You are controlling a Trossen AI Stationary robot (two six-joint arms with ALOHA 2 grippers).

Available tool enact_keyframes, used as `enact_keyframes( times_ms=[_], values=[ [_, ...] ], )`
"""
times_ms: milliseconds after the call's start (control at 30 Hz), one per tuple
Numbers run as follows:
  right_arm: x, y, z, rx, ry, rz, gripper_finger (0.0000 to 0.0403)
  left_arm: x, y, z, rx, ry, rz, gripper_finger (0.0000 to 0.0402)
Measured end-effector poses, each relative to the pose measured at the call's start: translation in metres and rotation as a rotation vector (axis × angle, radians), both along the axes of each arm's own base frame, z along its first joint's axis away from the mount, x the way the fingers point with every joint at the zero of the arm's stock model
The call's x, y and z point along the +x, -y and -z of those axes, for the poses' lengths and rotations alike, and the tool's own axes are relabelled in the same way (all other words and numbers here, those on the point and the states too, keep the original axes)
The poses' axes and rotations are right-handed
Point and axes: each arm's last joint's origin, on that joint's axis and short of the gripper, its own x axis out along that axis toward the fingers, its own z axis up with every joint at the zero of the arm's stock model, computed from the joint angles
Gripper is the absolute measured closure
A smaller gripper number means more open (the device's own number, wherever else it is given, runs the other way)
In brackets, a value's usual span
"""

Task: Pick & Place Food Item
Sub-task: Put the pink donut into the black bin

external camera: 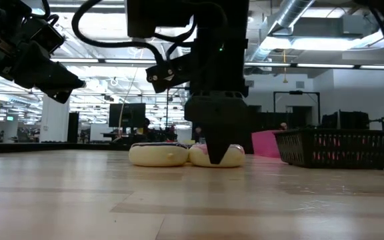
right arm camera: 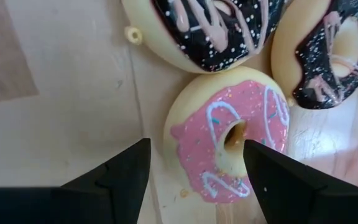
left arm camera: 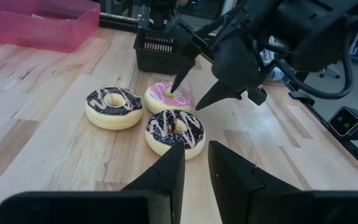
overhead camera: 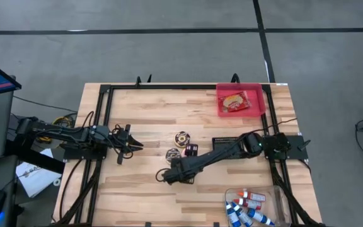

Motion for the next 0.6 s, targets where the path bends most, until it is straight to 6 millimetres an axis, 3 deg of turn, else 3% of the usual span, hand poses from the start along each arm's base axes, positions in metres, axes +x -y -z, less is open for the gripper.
enact_keyframes(
  times_ms=[600],
  values=[
    [0.0032,0.0037,0.0017,0.089,-0.012,0.012,0.0154,0.0,0.0,0.0,0.0,0.0,0.0,0.0334]
  ],
)
